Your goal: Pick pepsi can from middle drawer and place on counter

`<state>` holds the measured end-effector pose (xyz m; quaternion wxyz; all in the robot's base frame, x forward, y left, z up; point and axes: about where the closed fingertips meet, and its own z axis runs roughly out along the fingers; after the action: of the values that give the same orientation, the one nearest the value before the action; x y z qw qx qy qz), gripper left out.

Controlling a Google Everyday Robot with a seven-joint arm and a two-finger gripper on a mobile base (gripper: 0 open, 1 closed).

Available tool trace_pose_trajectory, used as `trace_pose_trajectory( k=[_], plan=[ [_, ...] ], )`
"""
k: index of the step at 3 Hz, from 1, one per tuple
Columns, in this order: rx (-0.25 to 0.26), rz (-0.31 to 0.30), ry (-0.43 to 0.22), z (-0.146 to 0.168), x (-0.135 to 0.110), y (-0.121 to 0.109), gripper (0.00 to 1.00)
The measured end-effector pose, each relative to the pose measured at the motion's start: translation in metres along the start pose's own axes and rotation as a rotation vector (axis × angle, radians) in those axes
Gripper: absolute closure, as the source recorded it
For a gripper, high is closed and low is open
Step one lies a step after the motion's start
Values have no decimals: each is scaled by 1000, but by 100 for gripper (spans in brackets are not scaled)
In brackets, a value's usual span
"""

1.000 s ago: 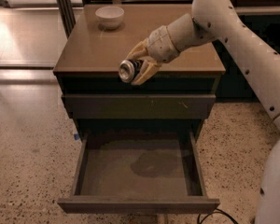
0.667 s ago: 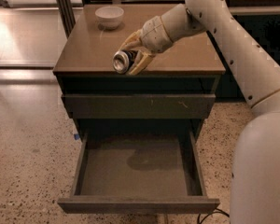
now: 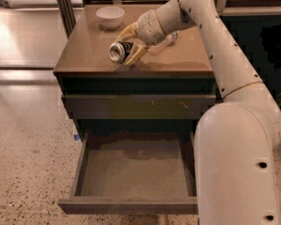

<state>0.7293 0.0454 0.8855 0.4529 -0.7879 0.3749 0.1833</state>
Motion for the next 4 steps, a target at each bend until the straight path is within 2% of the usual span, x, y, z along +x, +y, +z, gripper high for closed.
trace_pose_trajectory(
  k=[1, 2, 3, 4],
  plan=[
    [41, -25, 53, 0, 19, -18, 100],
    [61, -20, 115, 6, 46, -26, 100],
    [61, -20, 119, 6, 48, -26, 100],
    [61, -20, 119, 6, 48, -26, 82]
  ],
)
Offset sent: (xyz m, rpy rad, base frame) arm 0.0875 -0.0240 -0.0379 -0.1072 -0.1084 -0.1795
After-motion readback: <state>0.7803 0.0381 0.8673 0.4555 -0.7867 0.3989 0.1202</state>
